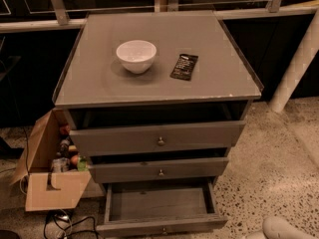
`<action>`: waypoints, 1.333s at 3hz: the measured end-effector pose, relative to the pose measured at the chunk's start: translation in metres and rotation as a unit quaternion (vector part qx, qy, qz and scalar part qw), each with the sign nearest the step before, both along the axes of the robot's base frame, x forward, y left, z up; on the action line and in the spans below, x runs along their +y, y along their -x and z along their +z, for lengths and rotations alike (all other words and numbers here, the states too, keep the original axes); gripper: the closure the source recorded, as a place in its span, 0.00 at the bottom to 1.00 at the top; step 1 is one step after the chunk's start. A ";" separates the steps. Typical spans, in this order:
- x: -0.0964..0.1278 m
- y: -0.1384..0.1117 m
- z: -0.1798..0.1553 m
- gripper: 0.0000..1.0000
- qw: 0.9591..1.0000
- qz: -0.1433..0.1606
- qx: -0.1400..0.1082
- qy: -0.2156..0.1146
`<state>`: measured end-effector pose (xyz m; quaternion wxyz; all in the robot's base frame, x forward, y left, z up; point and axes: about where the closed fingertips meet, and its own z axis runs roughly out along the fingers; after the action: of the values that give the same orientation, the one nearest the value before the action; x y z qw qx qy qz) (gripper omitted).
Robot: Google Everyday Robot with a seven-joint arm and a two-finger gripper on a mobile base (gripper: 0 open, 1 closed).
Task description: Close bottom drawer
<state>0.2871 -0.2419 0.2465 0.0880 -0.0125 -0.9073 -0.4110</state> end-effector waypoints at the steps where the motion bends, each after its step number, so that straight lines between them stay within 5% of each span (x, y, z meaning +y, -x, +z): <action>1: 0.006 -0.027 -0.016 1.00 0.998 -0.054 -0.017 -0.014; 2: 0.000 -0.054 -0.028 1.00 0.994 -0.106 -0.030 -0.015; 4: 0.001 -0.063 -0.035 1.00 0.991 -0.126 -0.034 -0.021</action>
Offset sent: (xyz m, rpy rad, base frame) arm 0.0770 -0.0115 -0.0331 0.0226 -0.0924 -0.3038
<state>0.3505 -0.2406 0.2119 0.0046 -0.1111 -0.8921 -0.4378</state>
